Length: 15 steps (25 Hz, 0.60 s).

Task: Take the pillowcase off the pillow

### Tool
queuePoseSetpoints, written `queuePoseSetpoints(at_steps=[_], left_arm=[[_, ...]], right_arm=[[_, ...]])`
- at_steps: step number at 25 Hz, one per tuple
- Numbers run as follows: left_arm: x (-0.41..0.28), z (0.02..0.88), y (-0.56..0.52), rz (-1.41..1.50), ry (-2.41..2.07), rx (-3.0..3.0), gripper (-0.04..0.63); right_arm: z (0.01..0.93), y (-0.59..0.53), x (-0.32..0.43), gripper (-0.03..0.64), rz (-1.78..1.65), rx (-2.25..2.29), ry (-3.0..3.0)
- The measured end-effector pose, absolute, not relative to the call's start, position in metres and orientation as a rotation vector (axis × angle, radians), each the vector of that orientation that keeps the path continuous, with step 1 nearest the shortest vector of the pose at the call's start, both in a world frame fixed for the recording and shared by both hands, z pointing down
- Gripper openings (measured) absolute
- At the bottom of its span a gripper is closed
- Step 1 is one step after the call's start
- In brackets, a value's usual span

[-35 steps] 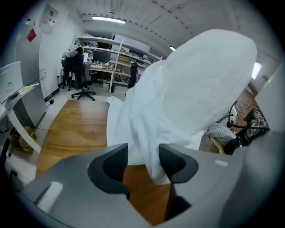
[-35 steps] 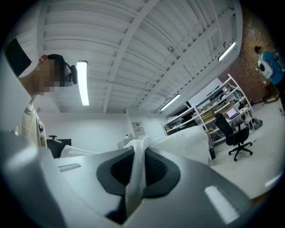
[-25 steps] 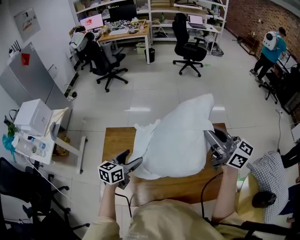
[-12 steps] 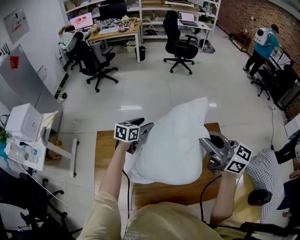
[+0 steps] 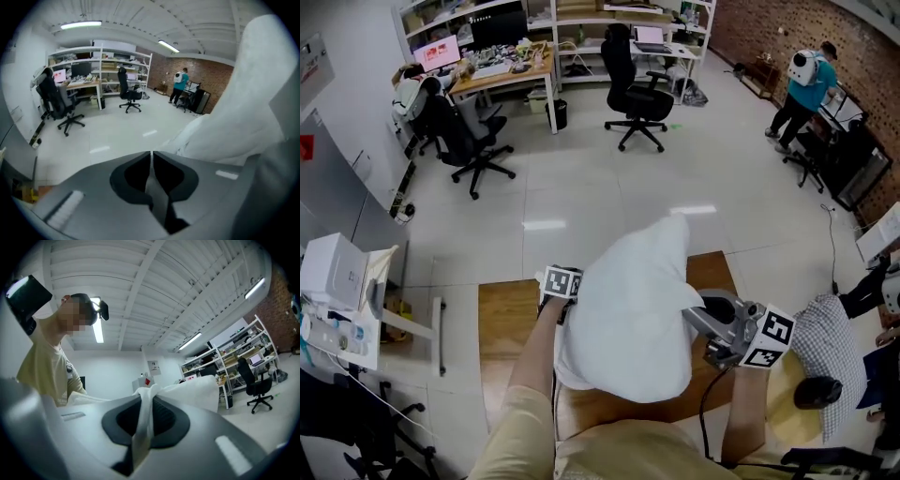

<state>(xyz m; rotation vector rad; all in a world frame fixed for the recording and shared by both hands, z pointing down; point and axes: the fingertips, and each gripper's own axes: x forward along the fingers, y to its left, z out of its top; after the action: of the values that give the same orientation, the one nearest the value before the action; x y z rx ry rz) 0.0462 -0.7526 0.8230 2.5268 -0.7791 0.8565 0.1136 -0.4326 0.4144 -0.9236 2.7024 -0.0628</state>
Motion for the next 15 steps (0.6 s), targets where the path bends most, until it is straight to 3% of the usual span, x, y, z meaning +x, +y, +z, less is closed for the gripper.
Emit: queuePoseSetpoints(at_steps=[9,15], left_arm=[[-0.006,0.911,-0.767,0.897,-0.976,2.408,0.018],[-0.056,0.907,-0.767,0.771,-1.007,2.255,0.035]], right_arm=[[0.424,-0.407,0.119,0.011,-0.281,-0.856,2.533],[0.418,-0.41,0.119,0.011,-0.323,-0.867,2.505]])
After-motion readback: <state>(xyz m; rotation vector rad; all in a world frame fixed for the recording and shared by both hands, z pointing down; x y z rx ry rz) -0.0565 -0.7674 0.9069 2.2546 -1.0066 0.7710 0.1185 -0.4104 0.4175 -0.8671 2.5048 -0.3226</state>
